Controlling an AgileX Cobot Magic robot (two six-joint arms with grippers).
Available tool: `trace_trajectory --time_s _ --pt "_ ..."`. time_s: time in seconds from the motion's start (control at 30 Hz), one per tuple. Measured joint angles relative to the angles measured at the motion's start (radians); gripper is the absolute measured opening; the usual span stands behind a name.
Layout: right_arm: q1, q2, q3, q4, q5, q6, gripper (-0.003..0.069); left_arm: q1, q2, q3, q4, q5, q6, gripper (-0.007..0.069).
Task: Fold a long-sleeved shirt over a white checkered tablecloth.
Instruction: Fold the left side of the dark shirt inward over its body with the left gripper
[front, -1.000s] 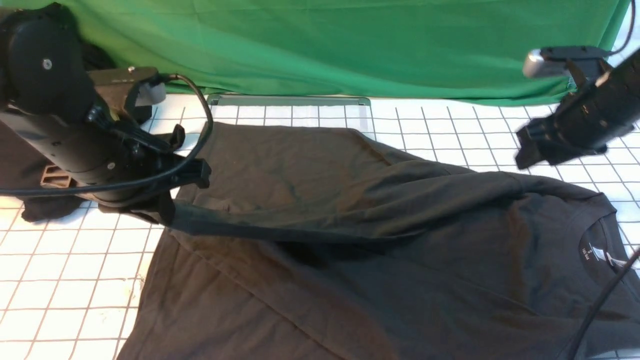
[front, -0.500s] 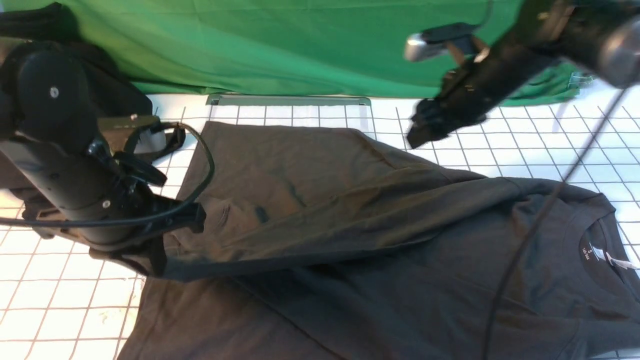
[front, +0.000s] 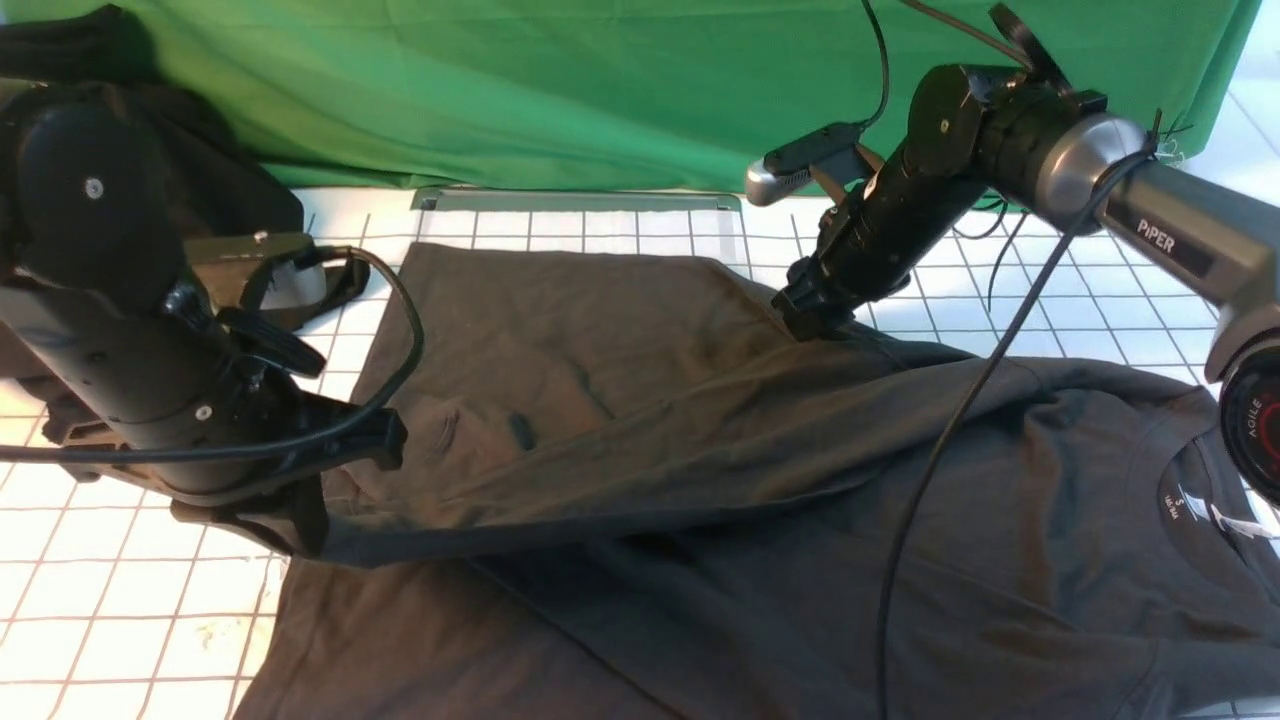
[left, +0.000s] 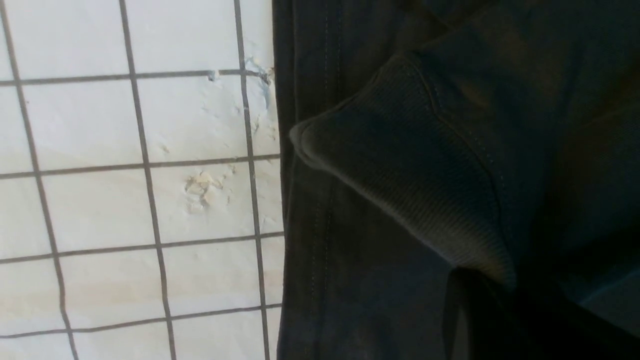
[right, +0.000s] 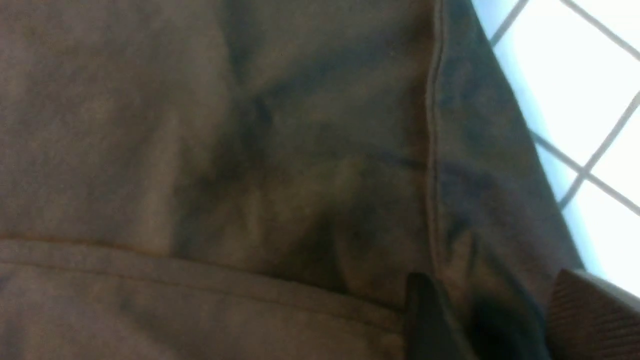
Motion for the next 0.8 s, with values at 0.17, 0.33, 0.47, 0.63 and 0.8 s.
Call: trace_trajectory --time_s 0.17,0.33,0.47,0.63,0.8 --pt "0.006 0.002 0.000 0.010 0.001 0.019 0.0342 0.000 0.000 0.000 -0.003 -0.015 0.000 0.0027" --pt "0.018 0.016 -0.001 0.013 -0.016 0.022 0.0423 0.000 0.000 0.000 -0.003 -0.023 0.001 0.0027" --pt "0.021 0.041 -0.002 0.011 -0.041 0.026 0.0398 0.000 0.000 0.000 0.001 -0.035 0.002 0.0027" --pt "0.020 0.047 -0.014 -0.009 -0.072 0.024 0.0122 0.000 0.000 0.000 0.007 -0.039 0.001 0.0027" --pt "0.020 0.051 -0.060 -0.072 -0.098 0.024 0.0015 0.000 0.000 0.000 0.013 -0.039 -0.001 0.0027"
